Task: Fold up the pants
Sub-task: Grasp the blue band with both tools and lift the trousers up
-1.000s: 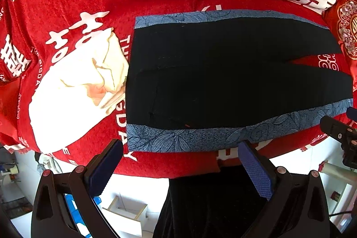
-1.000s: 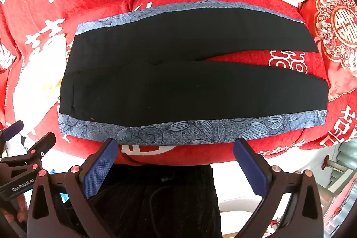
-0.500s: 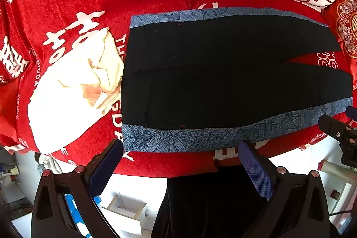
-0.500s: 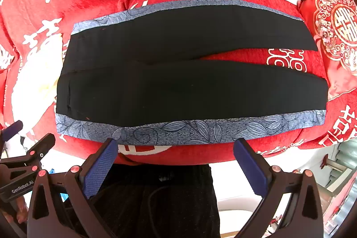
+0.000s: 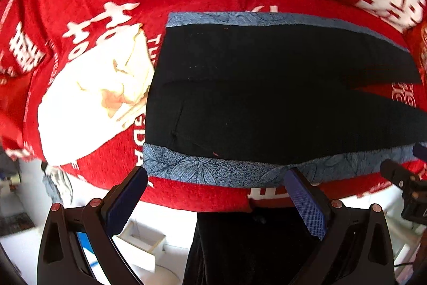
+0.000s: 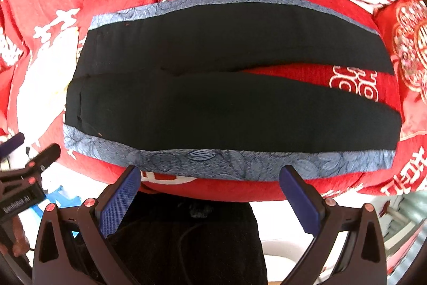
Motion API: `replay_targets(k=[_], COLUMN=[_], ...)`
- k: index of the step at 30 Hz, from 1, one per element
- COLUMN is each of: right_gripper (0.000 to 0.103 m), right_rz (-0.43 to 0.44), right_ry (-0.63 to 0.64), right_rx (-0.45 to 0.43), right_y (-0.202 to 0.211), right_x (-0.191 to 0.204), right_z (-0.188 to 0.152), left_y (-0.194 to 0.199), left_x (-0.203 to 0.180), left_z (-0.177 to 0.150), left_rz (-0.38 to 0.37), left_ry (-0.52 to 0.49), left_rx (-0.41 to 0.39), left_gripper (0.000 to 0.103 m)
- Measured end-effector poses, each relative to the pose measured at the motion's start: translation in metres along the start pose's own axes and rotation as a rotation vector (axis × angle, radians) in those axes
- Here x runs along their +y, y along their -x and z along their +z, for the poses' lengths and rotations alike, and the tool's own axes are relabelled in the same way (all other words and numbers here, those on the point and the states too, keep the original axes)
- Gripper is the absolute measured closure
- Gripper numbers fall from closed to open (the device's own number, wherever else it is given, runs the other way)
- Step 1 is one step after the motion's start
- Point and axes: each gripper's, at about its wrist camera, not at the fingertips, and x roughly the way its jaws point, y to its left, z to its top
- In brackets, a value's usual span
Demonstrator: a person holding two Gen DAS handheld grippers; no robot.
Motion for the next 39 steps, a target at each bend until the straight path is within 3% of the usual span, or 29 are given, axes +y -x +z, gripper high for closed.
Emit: replay_targets(k=[7,17,23,27,31,32,34,39], right_gripper=[0.0,0.0,0.0,0.0,0.003,0.008,0.058,0.061], right_rz=[0.0,-0.026,-0.016,0.149,0.46,0.522,0.626,0.734], right_ry=[0.054,-0.042,-0.075,-0.153,-0.252,-0.27,-0.296,-0.301], right_rx=[-0.007,-0.038,-0.06,-0.101,-0.122,-0.118,-0.09,-0.027], right_y=[-0.002,-0.035,-0.058,-0.063,-0.078,-0.084,-0.1,-0.139], right_x=[-0.014,-0.02,-0.019,-0.027,-0.039,-0.039,-0.038,-0.028], right_z=[0.006,0.0,-0.008,-0.018,-0.036,-0.041,-0.051,-0.076], left_y=[-0.003,-0.051,-0.079,-0.095,-0.109,-0.112,-0.123,-0.145], left_x=[0.0,-0.001,0.011,0.032,0.059,0.064,0.075,0.096], left_z=[-0.004,-0.007,-0.01,-0.011,-0.019,-0.021,-0.028,-0.05], left_rz=[-0.01,-0.06,-0.09,-0.139,-0.223,-0.237,-0.283,-0.398], left_ry=[0.101,-0.018,-0.006,0.056,0.12,0.13,0.16,0.247], left_rx=[0.021,0.015,0.009,-0.015,-0.058,-0.066,-0.067,-0.04], left_gripper=[0.0,0.0,0.0,0.0,0.0,0.0,0.002,0.006])
